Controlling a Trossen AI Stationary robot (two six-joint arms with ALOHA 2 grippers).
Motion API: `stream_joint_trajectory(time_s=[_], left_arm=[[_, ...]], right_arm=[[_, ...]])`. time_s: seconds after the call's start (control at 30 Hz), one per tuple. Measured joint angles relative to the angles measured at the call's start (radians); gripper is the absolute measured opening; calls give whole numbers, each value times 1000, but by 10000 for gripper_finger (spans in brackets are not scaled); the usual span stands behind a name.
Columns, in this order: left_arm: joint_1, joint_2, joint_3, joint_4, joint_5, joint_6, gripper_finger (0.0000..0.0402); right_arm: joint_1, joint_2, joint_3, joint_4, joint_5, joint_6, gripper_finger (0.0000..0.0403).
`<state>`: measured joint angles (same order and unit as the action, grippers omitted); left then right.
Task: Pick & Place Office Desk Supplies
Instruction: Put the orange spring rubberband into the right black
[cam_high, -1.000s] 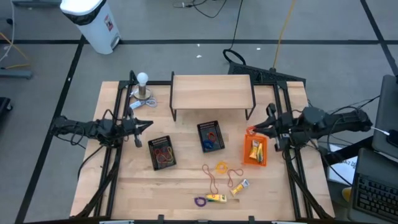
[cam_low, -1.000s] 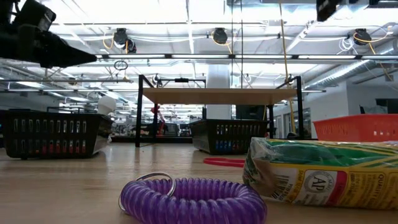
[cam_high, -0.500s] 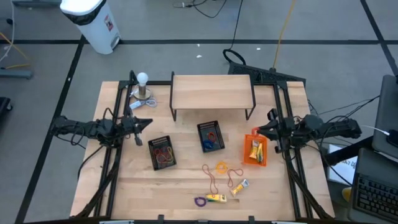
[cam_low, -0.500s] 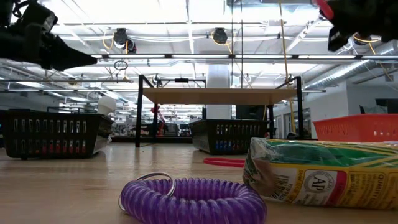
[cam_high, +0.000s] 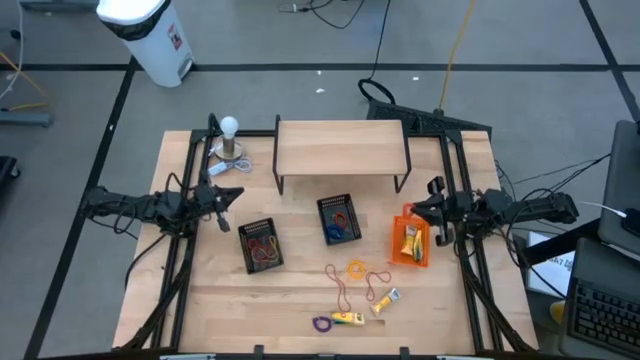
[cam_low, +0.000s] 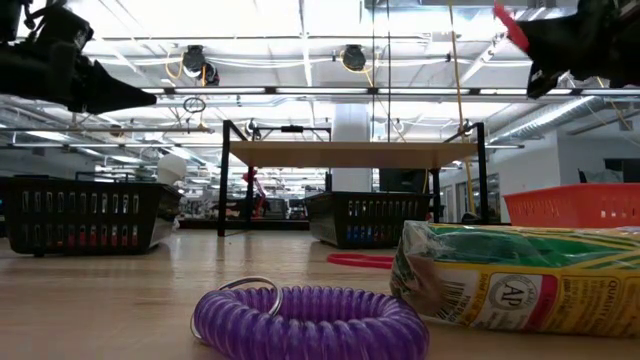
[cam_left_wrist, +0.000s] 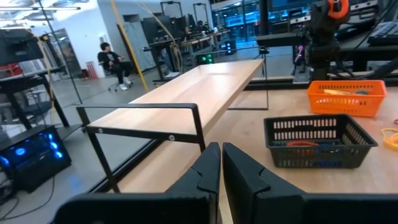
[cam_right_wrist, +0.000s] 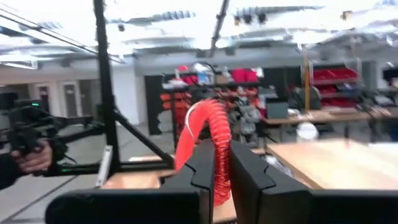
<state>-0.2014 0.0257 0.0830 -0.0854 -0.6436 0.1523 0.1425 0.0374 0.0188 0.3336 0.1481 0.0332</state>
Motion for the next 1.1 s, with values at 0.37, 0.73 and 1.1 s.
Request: stream_joint_trajectory(time_s=[0.37,0.73,1.1], left_arm=[[0,0,0,-1,-6,0,21],[0,0,0,-53,-7,-54,21],[0,0,0,-22,-13,-53,21]], right_arm=[[0,0,-2,-8,57,26,19],[1,186,257,-112,232,-22,18],[-69,873,744,-490,215,-20,18]])
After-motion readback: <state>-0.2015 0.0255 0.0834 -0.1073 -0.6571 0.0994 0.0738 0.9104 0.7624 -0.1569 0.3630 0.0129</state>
